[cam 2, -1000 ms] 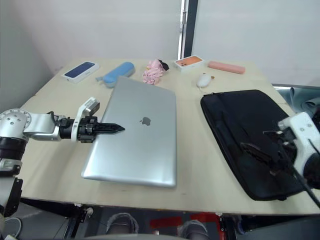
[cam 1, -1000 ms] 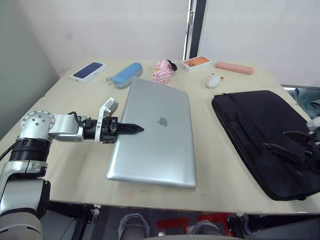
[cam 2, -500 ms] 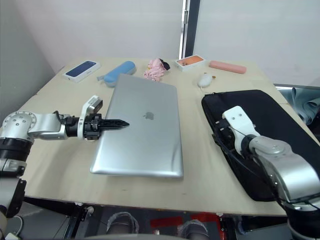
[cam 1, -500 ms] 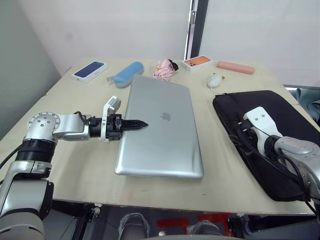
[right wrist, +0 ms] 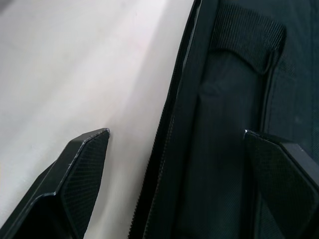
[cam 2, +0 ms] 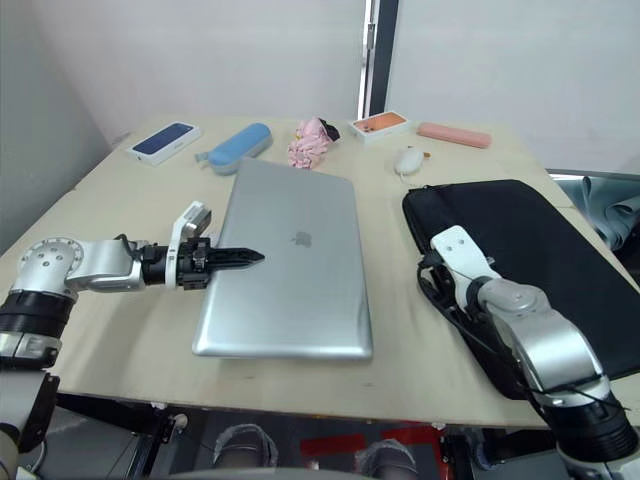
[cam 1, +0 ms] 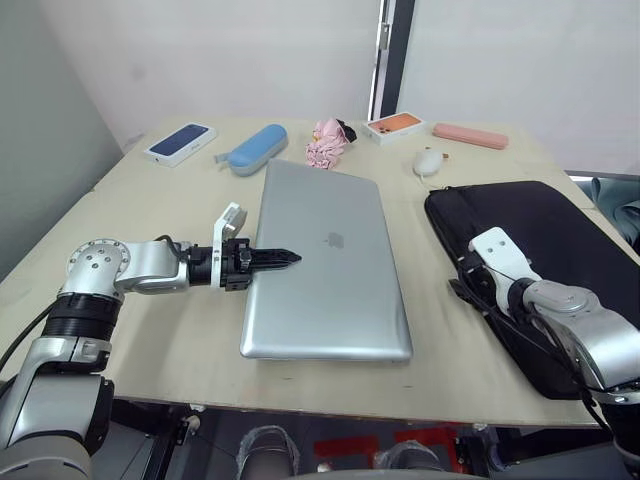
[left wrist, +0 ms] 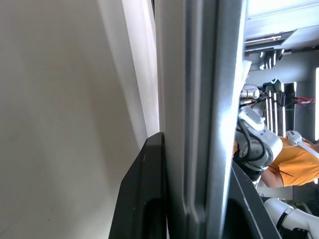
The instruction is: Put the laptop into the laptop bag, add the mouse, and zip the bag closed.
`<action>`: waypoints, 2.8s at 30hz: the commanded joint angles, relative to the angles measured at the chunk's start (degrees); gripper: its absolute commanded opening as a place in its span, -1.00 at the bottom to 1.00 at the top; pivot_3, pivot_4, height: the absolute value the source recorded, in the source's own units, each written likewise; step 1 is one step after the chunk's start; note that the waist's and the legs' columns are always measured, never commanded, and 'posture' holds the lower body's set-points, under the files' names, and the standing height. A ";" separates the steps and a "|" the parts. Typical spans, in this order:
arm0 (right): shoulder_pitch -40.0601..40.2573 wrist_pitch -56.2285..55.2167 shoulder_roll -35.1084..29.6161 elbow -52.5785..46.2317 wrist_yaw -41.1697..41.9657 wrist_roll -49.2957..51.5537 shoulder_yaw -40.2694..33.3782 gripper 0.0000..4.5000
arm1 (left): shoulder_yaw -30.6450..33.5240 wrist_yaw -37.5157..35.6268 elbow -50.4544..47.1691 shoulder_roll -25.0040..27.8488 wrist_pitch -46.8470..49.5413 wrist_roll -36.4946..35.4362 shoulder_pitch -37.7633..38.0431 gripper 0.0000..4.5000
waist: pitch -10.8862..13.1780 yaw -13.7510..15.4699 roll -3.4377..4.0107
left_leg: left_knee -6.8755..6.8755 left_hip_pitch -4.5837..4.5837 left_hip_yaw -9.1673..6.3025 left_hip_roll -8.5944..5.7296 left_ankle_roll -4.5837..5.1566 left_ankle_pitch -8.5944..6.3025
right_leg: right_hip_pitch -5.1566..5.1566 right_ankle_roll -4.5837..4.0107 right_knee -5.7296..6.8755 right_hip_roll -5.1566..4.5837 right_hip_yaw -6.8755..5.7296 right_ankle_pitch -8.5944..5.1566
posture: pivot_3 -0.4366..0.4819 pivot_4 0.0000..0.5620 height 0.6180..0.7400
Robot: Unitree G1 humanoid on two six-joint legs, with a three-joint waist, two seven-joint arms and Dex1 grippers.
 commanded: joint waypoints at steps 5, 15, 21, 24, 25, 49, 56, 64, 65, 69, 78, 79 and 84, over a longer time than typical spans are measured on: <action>0.56 -3.37 2.08 4.40 1.29 0.70 -5.19 0.19 | 6.17 -1.07 -4.20 -0.53 -2.09 -4.94 0.24 -0.83 | -0.01 -0.03 -0.02 | 0.06 0.00 0.00 0.00 0.01 0.00 | 0.01 0.00 0.04 0.00 0.00 0.00 | -0.05 -0.47 1.00; 3.89 -5.17 3.71 6.90 2.42 1.10 -7.72 -1.00 | 6.88 0.24 -3.81 -1.14 -2.79 -4.94 0.34 -0.83 | -0.06 0.19 -0.09 | 0.19 0.03 -0.04 0.00 0.04 0.02 | 0.06 0.00 0.12 0.00 -0.01 0.01 | -0.05 -0.47 1.00; 4.56 -4.55 3.65 5.12 2.22 1.94 -9.39 -1.00 | 6.54 0.97 -3.02 -2.74 -2.90 -4.94 -1.41 -0.83 | -0.08 0.50 -0.13 | 0.29 0.04 -0.07 0.00 0.06 0.03 | 0.11 0.01 0.15 -0.02 -0.02 0.03 | -0.05 -0.47 1.00; 1.95 -1.50 6.15 2.85 1.14 4.73 -13.28 -1.00 | 6.45 2.05 -2.57 -5.10 -2.94 -4.94 -1.29 -0.83 | -0.08 0.49 -0.13 | 0.31 0.03 -0.08 -0.01 0.08 0.04 | 0.11 0.02 0.16 -0.03 -0.02 0.05 | -0.05 -0.47 1.00; -0.33 1.96 8.56 1.36 0.34 7.39 -16.75 -1.00 | 6.00 2.82 -2.90 -6.22 -3.04 -4.94 -0.52 -0.83 | -0.08 0.36 -0.13 | 0.31 0.03 -0.08 -0.02 0.08 0.05 | 0.11 0.02 0.16 -0.04 -0.02 0.05 | -0.05 -0.47 1.00; -17.26 26.01 9.08 -8.53 0.18 18.86 -27.17 -1.00 | 14.61 21.91 -2.66 -35.78 -2.31 -4.94 -0.04 -0.83 | -0.07 0.29 -0.09 | 0.55 -0.02 -0.10 -0.06 0.24 0.15 | 0.04 0.04 0.41 -0.05 0.06 0.07 | -0.05 -0.47 1.00; -19.24 27.10 12.12 -9.46 -1.75 18.78 -25.83 -1.00 | 12.06 23.39 -0.08 -33.88 -0.68 -4.94 0.17 -0.83 | -0.08 -0.14 -0.06 | 0.55 0.04 -0.10 -0.05 0.22 0.15 | 0.04 0.05 0.48 -0.05 0.08 0.08 | -0.05 -0.47 1.00; -23.86 30.45 18.65 -11.40 -4.07 18.69 -25.11 -1.00 | 12.03 24.86 0.64 -36.22 -2.88 -4.94 -0.88 -0.83 | -0.08 0.30 -0.05 | 0.56 0.00 -0.10 -0.06 0.23 0.15 | 0.04 0.06 0.43 -0.06 0.06 0.09 | -0.05 -0.47 1.00; -24.08 30.49 19.55 -11.50 -4.49 18.72 -25.11 -1.00 | 12.51 25.45 0.65 -36.74 -3.75 -4.94 -1.04 -0.83 | -0.08 0.33 -0.05 | 0.56 -0.01 -0.10 -0.07 0.22 0.15 | 0.04 0.06 0.43 -0.06 0.06 0.09 | -0.05 -0.47 1.00; -24.07 30.50 23.91 -12.36 -6.38 18.87 -25.17 -1.00 | 14.12 27.80 0.35 -38.43 -7.78 -4.94 -1.87 -0.83 | -0.07 0.27 -0.05 | 0.54 -0.01 -0.10 -0.06 0.21 0.14 | 0.04 0.06 0.43 -0.06 0.05 0.09 | -0.05 -0.47 1.00; -25.97 30.50 36.64 -13.21 -12.10 19.03 -24.60 -1.00 | 10.01 27.13 0.35 -39.31 -12.92 -3.92 -2.71 -0.83 | -0.05 0.01 0.00 | 0.46 -0.02 -0.10 -0.06 0.21 0.14 | 0.01 0.07 0.35 -0.06 0.04 0.09 | -0.05 -0.47 1.00; -26.33 30.50 37.49 -13.05 -12.64 18.92 -24.49 -1.00 | 9.53 26.93 0.43 -39.46 -12.90 -3.77 -2.63 -0.83 | -0.04 0.04 0.00 | 0.46 -0.03 -0.10 -0.06 0.21 0.14 | 0.01 0.07 0.35 -0.06 0.03 0.09 | -0.05 -0.47 1.00; -28.90 30.50 42.57 -12.06 -14.75 18.34 -23.38 -1.00 | 6.96 25.31 1.55 -40.88 -12.29 -2.56 -1.98 -0.83 | -0.04 0.24 0.01 | 0.34 -0.03 -0.10 -0.07 0.20 0.14 | 0.01 0.07 0.25 -0.07 0.01 0.09 | -0.05 -0.47 1.00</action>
